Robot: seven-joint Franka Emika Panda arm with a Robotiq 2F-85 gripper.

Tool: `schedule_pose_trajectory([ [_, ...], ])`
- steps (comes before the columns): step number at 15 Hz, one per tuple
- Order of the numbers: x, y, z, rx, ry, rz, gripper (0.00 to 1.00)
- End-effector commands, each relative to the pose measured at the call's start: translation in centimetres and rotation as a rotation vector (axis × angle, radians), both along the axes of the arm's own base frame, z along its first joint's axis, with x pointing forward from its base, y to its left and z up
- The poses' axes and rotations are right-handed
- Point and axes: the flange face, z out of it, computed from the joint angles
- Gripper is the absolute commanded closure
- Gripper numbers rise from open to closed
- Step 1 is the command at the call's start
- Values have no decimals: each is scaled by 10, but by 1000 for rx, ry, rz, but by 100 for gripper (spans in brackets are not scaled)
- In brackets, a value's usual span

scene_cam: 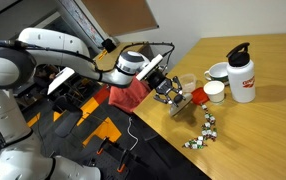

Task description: Sweep the candy to the right

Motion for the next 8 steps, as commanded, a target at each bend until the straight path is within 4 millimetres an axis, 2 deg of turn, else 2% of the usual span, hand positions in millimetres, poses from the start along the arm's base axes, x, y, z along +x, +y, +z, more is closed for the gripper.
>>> schedule_pose_trajectory([
  [1, 24, 16, 19, 61, -46, -37, 88],
  [4, 41, 18, 14, 92, -91, -87, 88],
  [8, 54, 3, -2, 106, -104, -149, 88],
])
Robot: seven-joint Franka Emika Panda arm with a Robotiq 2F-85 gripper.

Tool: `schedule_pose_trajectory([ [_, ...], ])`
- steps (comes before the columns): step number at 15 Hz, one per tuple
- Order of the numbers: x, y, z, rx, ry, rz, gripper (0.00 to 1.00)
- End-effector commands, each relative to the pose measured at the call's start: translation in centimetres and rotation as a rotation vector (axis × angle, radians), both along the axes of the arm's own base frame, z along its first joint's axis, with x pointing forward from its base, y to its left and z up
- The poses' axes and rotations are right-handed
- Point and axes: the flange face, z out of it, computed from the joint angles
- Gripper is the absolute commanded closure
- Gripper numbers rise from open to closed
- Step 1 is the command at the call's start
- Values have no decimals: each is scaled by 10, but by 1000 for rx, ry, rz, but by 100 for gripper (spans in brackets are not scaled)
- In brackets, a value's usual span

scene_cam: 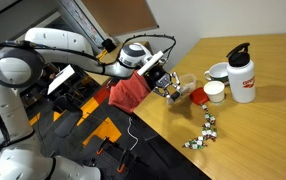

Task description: Sweep the candy to the right

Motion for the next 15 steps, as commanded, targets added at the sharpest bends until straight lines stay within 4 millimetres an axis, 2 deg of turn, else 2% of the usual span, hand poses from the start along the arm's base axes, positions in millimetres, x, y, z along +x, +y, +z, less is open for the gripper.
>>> schedule_pose_trajectory([
  [1, 14, -17, -11, 16, 7, -56, 88],
  [8, 4, -60, -49, 2, 38, -150, 88],
  [15, -18, -105, -67, -38, 74, -218, 88],
])
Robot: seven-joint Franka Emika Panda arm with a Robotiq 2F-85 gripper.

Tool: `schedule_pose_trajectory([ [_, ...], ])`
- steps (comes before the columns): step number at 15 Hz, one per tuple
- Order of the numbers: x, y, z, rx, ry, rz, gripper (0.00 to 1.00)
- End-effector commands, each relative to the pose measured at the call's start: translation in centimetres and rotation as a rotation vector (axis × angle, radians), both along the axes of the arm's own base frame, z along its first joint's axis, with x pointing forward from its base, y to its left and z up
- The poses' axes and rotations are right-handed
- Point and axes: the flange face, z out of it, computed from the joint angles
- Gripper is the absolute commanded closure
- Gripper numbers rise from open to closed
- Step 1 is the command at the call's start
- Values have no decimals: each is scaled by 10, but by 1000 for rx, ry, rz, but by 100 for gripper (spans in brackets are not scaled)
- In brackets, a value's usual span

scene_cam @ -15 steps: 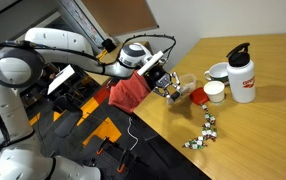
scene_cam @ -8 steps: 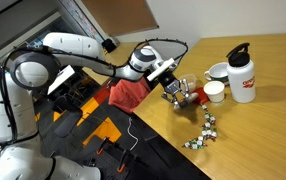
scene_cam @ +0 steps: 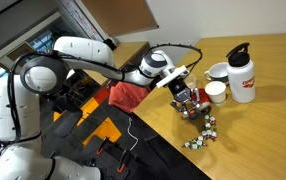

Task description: Sweep the candy to the right

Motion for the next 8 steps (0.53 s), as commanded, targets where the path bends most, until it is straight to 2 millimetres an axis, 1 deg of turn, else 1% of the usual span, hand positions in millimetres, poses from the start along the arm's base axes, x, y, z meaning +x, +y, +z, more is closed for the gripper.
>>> schedule_pose_trajectory([
  [1, -5, -21, 1, -19, 28, -48, 88],
  [5, -17, -43, -2, -34, 39, -78, 88],
  [8, -22, -51, -2, -49, 48, -101, 88],
])
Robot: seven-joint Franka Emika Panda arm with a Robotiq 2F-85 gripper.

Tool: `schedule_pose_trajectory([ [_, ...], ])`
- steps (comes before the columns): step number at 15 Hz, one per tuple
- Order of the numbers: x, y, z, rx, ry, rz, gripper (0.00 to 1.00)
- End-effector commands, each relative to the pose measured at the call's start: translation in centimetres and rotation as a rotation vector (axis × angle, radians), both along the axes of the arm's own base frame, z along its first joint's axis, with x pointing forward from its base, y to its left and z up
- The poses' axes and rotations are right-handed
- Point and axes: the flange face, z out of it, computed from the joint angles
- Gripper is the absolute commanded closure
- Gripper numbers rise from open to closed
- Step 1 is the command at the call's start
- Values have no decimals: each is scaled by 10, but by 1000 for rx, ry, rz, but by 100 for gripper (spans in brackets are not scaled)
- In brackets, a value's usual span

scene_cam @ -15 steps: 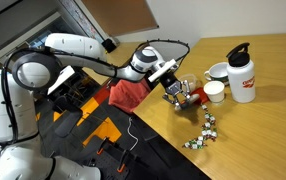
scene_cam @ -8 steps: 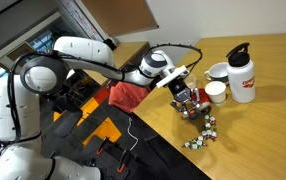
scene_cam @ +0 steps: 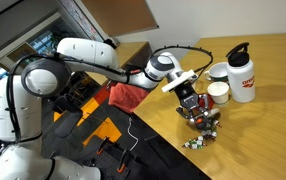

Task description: Sweep the candy to the right

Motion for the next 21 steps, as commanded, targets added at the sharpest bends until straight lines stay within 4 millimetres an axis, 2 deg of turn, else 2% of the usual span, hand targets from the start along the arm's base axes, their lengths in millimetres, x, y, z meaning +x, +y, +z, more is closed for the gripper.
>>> schedule_pose_trajectory([
  [1, -2, -11, 2, -20, 30, -42, 88],
  [9, -2, -17, 3, -56, 54, -66, 88],
  [18, 12, -25, -2, 38, -18, 104, 88],
  [19, -4, 26, 33, 62, -15, 125, 88],
  [21, -4, 46, 41, 93, -13, 149, 88],
])
